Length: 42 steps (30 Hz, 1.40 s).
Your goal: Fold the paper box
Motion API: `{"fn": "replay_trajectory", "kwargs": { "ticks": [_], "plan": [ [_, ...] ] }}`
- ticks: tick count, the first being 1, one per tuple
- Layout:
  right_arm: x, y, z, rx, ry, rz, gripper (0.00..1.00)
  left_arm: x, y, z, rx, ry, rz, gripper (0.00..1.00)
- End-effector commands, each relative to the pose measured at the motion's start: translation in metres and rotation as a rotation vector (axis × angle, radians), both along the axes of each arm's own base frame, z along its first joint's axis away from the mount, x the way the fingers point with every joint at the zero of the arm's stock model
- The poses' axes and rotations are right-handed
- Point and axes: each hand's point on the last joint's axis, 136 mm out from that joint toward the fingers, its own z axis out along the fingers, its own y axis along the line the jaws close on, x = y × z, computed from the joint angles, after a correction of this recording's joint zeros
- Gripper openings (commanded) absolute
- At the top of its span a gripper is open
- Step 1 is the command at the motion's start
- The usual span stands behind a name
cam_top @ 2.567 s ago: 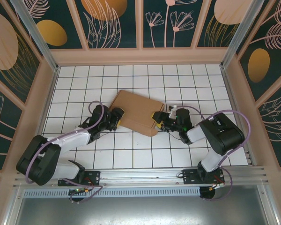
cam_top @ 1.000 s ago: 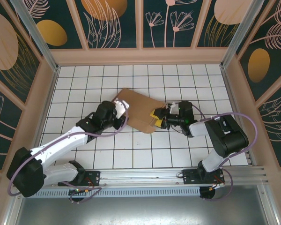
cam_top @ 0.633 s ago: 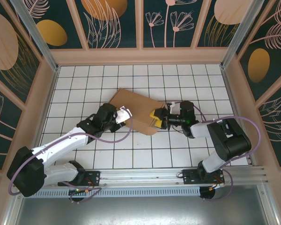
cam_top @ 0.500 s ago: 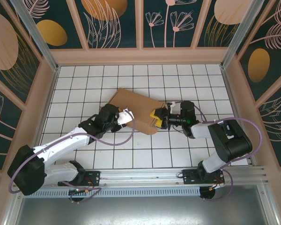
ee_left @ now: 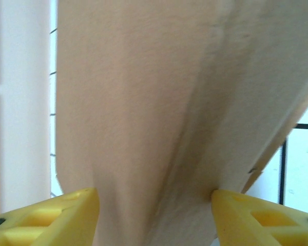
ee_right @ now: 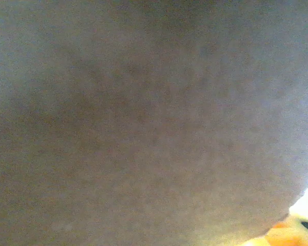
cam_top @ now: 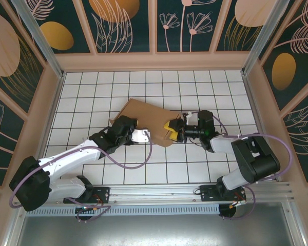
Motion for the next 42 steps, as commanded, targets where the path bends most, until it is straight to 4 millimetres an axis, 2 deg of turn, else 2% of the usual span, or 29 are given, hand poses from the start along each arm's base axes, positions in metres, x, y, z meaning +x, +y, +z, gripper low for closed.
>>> {"fn": "replay_trajectory", "kwargs": {
  "ticks": [1,10,15,21,26,31,36,39,42],
  "plan": [
    [-0.012,0.012,0.047,0.081,-0.143,0.113,0.37,-0.027,-0.014,-0.013,0.044,0.118,-0.151,0.61],
    [-0.009,0.011,0.053,0.083,-0.145,0.102,0.38,-0.039,-0.014,-0.027,0.041,0.213,-0.158,0.59],
    [-0.007,0.010,0.059,0.100,-0.146,0.092,0.38,-0.025,-0.006,-0.026,0.053,0.100,-0.106,0.60],
    [-0.009,0.010,0.066,0.111,-0.150,0.090,0.40,-0.007,0.006,-0.016,0.080,-0.080,-0.049,0.67],
    [-0.009,0.009,0.074,0.125,-0.154,0.084,0.40,0.003,0.011,-0.013,0.086,-0.157,-0.010,0.72],
    [-0.009,0.009,0.083,0.165,-0.156,0.070,0.41,0.026,0.014,0.025,-0.037,-0.390,0.107,0.71],
    [-0.011,0.010,0.088,0.206,-0.146,0.064,0.41,0.039,0.020,0.060,-0.049,-0.605,0.164,0.66],
    [-0.013,0.011,0.089,0.213,-0.144,0.072,0.42,0.042,0.019,0.081,-0.069,-0.672,0.175,0.58],
    [-0.014,0.011,0.090,0.213,-0.150,0.070,0.48,0.042,0.018,0.088,-0.056,-0.684,0.168,0.53]
  ]
}}
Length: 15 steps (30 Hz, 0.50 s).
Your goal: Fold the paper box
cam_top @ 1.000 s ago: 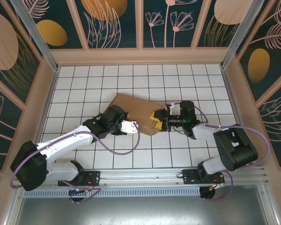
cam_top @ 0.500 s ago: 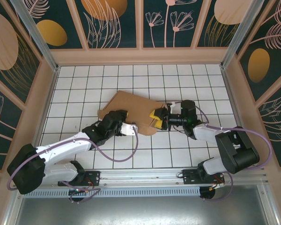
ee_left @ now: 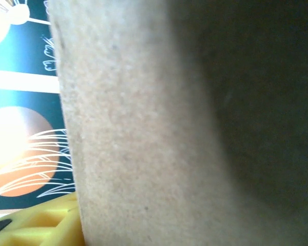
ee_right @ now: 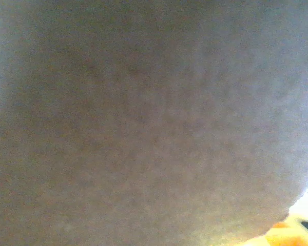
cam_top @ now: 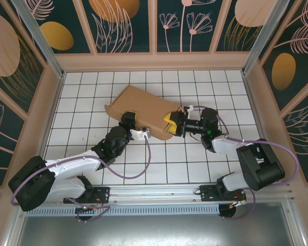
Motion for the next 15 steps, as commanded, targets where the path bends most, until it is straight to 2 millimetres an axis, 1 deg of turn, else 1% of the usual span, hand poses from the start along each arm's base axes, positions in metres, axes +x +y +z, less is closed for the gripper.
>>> {"fn": "replay_trajectory", "kwargs": {
  "ticks": [1,6,9,12,14,15],
  "plan": [
    [-0.021,0.006,0.027,0.059,-0.103,0.093,0.51,0.008,0.009,0.028,-0.022,-0.092,0.067,0.52],
    [-0.018,0.003,0.026,0.033,-0.124,0.068,0.63,0.001,0.014,0.023,0.023,-0.058,0.053,0.47],
    [-0.012,-0.006,0.022,0.006,-0.127,0.026,0.70,-0.005,0.017,0.019,0.047,-0.017,0.040,0.45],
    [-0.001,-0.024,0.015,-0.049,-0.114,-0.050,0.74,-0.015,0.018,0.014,0.054,0.091,0.014,0.42],
    [0.009,-0.043,0.006,-0.139,-0.114,-0.126,0.76,-0.024,0.014,0.014,0.024,0.192,-0.019,0.41],
    [0.015,-0.054,0.002,-0.209,-0.134,-0.172,0.78,-0.032,0.012,0.010,0.021,0.281,-0.041,0.42]
  ]
}}
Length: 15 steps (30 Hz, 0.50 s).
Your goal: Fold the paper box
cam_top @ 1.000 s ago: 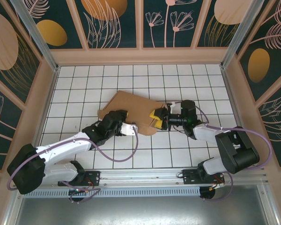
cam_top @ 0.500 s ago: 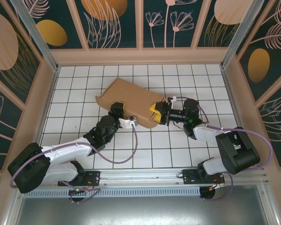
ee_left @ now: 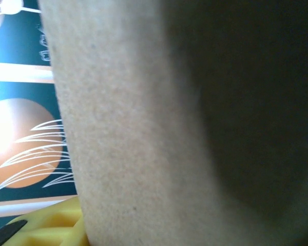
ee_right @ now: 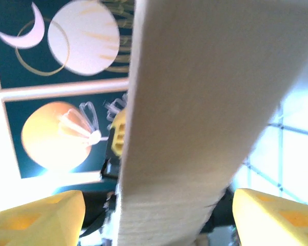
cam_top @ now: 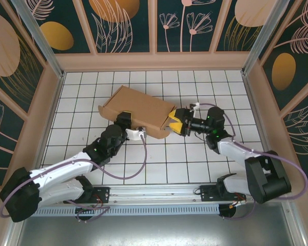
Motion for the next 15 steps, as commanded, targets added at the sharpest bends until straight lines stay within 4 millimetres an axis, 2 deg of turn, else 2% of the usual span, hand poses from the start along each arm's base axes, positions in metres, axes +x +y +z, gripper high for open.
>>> {"fn": "replay_trajectory", "kwargs": {
  "ticks": [1,3,5,7,11,15],
  "plan": [
    [0.016,-0.034,-0.014,-0.210,-0.043,-0.141,0.79,-0.029,-0.007,-0.014,-0.022,0.304,-0.068,0.45],
    [0.026,-0.056,-0.012,-0.396,-0.126,-0.213,0.79,-0.057,-0.012,-0.025,-0.020,0.570,-0.081,0.44],
    [0.030,-0.072,-0.010,-0.544,-0.185,-0.251,0.81,-0.074,-0.015,-0.024,-0.040,0.763,-0.030,0.41],
    [0.032,-0.083,-0.008,-0.635,-0.227,-0.270,0.81,-0.083,-0.012,-0.022,-0.038,0.871,0.029,0.39],
    [0.033,-0.084,-0.015,-0.644,-0.231,-0.251,0.76,-0.086,-0.016,-0.016,-0.083,0.965,0.112,0.38],
    [0.031,-0.077,-0.031,-0.614,-0.203,-0.210,0.72,-0.084,-0.021,-0.027,-0.034,1.038,0.189,0.36]
  ]
}}
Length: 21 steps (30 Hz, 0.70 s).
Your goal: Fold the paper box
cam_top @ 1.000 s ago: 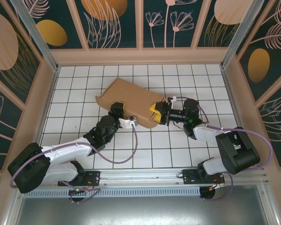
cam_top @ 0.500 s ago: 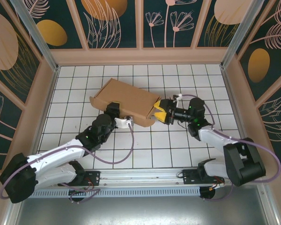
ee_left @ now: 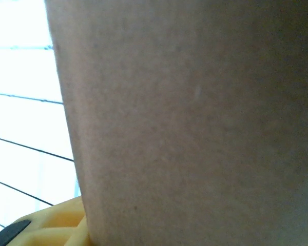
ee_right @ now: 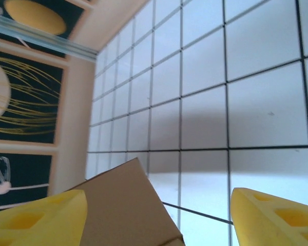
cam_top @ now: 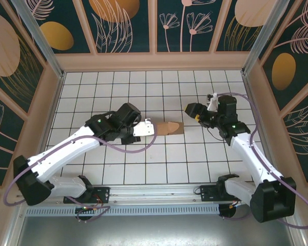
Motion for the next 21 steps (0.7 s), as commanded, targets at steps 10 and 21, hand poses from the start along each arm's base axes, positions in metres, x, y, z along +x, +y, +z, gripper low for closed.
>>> {"fn": "replay_trajectory", "kwargs": {
  "ticks": [10,21],
  "plan": [
    [-0.026,0.034,-0.080,0.109,0.200,0.129,0.59,0.007,-0.024,-0.038,0.126,0.208,0.089,0.38],
    [-0.034,0.038,-0.117,0.089,0.282,0.158,0.57,0.050,-0.080,-0.068,0.118,0.217,0.080,0.53]
  ]
}}
